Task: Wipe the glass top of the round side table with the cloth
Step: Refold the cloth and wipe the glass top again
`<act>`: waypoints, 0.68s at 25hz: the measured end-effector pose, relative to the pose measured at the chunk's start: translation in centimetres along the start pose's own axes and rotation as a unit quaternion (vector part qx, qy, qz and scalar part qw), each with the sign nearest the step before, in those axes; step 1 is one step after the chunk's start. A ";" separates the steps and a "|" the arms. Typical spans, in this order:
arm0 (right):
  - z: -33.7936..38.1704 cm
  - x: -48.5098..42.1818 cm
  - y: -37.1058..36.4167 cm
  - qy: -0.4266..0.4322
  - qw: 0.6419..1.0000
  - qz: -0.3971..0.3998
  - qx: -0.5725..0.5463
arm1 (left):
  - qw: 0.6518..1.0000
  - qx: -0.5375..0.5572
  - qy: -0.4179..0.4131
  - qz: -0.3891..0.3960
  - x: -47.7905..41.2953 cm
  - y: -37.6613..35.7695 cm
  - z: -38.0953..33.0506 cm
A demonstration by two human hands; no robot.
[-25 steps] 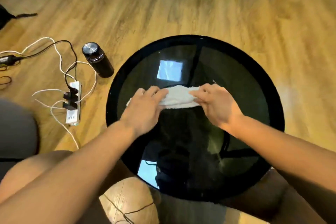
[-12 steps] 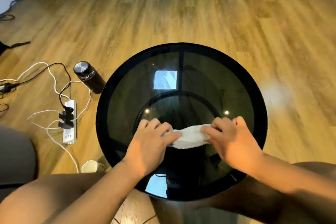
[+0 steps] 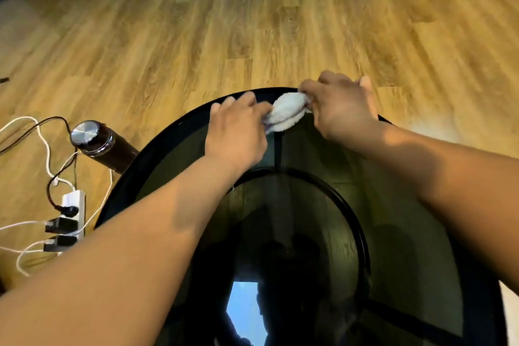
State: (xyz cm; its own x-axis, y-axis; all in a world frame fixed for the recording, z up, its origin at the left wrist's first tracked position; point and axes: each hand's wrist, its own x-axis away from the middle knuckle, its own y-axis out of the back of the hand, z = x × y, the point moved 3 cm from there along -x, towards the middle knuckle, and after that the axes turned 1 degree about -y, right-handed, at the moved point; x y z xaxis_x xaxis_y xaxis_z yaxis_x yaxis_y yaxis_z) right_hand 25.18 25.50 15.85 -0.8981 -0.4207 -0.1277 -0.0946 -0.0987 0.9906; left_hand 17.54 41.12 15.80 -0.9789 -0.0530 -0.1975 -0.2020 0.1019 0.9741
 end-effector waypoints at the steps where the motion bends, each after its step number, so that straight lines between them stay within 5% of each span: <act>1: -0.1 -1.1 -0.3 0.002 1.000 0.002 0.012 | 0.999 0.018 0.029 -0.003 -1.3 -0.4 0.1; 6: -1.8 -0.6 -0.2 0.029 0.999 -0.025 0.002 | 0.995 0.008 0.096 -0.001 -2.4 -1.1 -1.9; 17: -7.7 18.3 3.7 -0.036 0.994 0.102 0.034 | 0.987 0.013 -0.123 0.106 11.1 2.7 -12.7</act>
State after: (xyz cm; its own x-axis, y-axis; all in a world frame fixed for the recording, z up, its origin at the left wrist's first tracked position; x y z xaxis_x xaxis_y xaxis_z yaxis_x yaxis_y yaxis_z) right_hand 11.66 10.51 16.83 -0.9296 -0.3606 0.0765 0.0648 0.0444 0.9969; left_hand 6.52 28.22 17.61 -0.9765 0.2153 -0.0137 0.0104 0.1102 0.9938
